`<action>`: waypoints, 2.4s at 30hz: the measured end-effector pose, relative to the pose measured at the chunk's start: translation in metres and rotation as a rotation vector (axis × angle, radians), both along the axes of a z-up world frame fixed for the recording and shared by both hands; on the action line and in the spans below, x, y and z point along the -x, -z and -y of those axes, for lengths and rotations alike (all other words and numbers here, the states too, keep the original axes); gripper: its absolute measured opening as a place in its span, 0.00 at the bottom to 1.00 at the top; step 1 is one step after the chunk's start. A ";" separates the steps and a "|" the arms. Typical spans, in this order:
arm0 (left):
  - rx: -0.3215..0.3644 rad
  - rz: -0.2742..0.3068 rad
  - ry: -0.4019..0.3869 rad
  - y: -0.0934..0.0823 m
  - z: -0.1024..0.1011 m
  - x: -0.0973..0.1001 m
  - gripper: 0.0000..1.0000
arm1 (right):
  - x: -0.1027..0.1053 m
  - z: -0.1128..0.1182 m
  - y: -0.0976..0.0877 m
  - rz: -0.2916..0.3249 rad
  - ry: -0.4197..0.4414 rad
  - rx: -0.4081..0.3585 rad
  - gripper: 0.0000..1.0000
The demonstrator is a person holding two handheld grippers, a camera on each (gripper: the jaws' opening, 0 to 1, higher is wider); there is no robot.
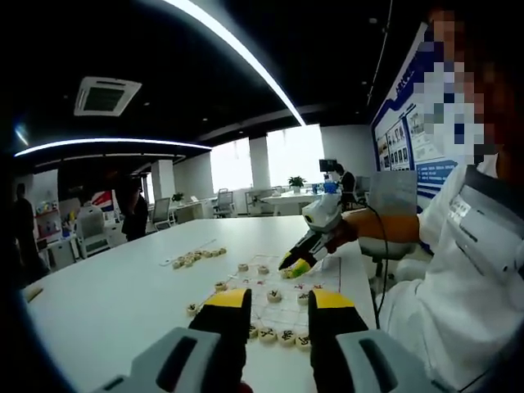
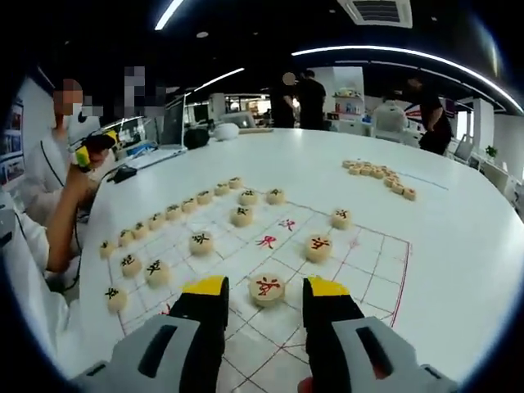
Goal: Pick up the chess pieces one by one and place each piece onto its starting position on the chessboard, setting the pieces on their correct points until all the chess pieces are arranged in the starting layout
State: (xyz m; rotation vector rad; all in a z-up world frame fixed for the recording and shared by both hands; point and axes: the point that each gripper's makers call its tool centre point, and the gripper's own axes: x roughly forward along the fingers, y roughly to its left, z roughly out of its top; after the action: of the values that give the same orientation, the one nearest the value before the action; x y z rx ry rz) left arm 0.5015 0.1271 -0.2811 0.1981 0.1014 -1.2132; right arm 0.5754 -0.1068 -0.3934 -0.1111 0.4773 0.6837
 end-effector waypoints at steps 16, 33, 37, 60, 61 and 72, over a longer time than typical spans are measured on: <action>0.003 0.006 -0.003 -0.001 -0.001 -0.002 0.30 | -0.045 0.021 -0.053 0.103 0.100 -0.006 0.38; -0.016 -0.008 -0.012 0.006 0.000 -0.004 0.29 | -0.146 0.005 -0.027 0.021 0.178 -0.044 0.36; -0.002 -0.012 -0.021 0.004 -0.004 -0.006 0.29 | -0.188 -0.004 -0.024 0.045 0.196 -0.022 0.36; 0.008 -0.008 -0.023 0.003 -0.004 -0.009 0.29 | -0.292 -0.010 0.011 0.058 0.364 0.077 0.25; 0.008 -0.009 -0.023 0.003 -0.004 -0.008 0.29 | -0.292 -0.009 0.011 0.058 0.367 0.078 0.18; 0.016 -0.011 -0.012 0.001 -0.002 -0.007 0.30 | -0.274 0.003 -0.015 0.084 0.334 0.020 0.18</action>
State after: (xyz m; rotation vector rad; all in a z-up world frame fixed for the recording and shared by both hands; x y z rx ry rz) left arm 0.5083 0.1294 -0.2826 0.1760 0.1024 -1.2032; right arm 0.8498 -0.1102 -0.3781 -0.0759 0.4101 0.3451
